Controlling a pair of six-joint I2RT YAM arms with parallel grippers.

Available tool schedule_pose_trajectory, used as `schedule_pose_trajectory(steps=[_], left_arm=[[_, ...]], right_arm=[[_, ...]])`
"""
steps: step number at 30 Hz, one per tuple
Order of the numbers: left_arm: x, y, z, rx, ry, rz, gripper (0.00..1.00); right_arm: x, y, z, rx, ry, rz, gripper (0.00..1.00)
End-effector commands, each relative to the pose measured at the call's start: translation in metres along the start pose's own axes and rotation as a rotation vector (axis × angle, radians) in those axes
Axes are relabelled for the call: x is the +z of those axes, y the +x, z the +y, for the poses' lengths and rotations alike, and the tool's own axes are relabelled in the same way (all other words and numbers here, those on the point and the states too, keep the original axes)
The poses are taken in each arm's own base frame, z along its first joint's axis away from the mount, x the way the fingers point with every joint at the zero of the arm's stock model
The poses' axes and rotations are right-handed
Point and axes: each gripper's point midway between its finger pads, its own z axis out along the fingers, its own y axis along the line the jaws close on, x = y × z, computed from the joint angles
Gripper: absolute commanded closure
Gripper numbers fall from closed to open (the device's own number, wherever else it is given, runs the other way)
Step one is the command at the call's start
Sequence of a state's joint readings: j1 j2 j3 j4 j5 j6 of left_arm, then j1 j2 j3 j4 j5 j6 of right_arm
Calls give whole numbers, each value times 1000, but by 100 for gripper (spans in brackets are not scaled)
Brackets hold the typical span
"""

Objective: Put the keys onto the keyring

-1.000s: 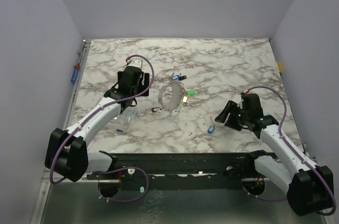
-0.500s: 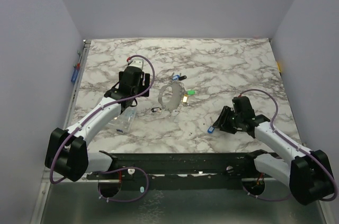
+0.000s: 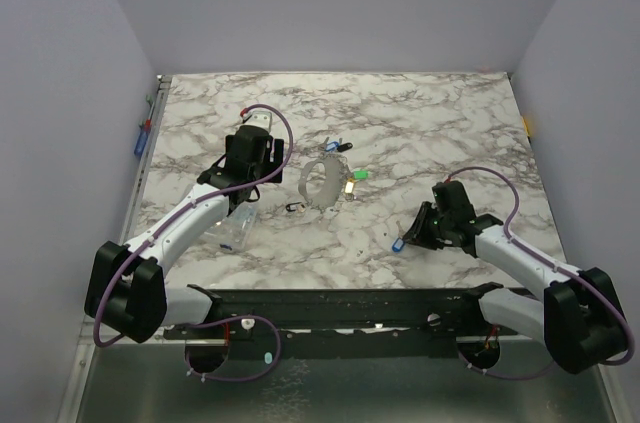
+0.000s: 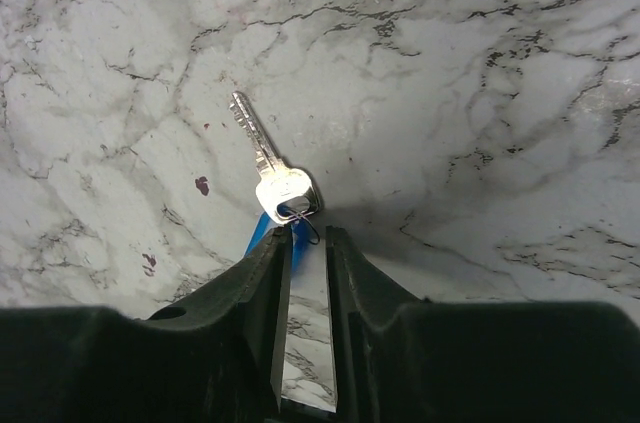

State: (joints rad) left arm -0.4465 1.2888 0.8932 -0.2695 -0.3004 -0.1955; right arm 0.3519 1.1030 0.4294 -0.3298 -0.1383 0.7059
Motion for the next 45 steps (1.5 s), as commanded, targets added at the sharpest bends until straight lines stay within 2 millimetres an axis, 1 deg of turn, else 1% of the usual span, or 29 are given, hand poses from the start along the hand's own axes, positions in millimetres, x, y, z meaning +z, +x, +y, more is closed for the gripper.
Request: schedule_pose_trajectory(steps=[1, 3, 5, 11, 14, 19, 25, 32, 37, 45], left_arm=[[1, -4, -6, 11, 29, -12, 20], [1, -4, -7, 11, 29, -12, 20], [1, -4, -7, 12, 30, -13, 20], [1, -3, -8, 13, 35, -10, 20], [1, -3, -8, 13, 35, -10, 20], [1, -3, -8, 15, 36, -11, 20], [1, -3, -8, 16, 36, -10, 20], [0, -3, -9, 18, 37, -11, 21], [1, -3, -9, 18, 40, -10, 21], [0, -3, -11, 21, 52, -11, 23]], right_arm=[[3, -6, -1, -18, 15, -27, 72], [3, -6, -1, -19, 14, -27, 72], [2, -6, 0, -21, 13, -27, 76], [2, -5, 0, -23, 10, -26, 80], [2, -5, 1, -24, 7, -26, 86], [1, -5, 3, -29, 4, -26, 99], [-3, -7, 10, -49, -20, -32, 99], [-18, -15, 27, -96, -89, -77, 99], [-25, -17, 37, -141, -146, -98, 99], [-33, -21, 47, -181, -180, -112, 99]])
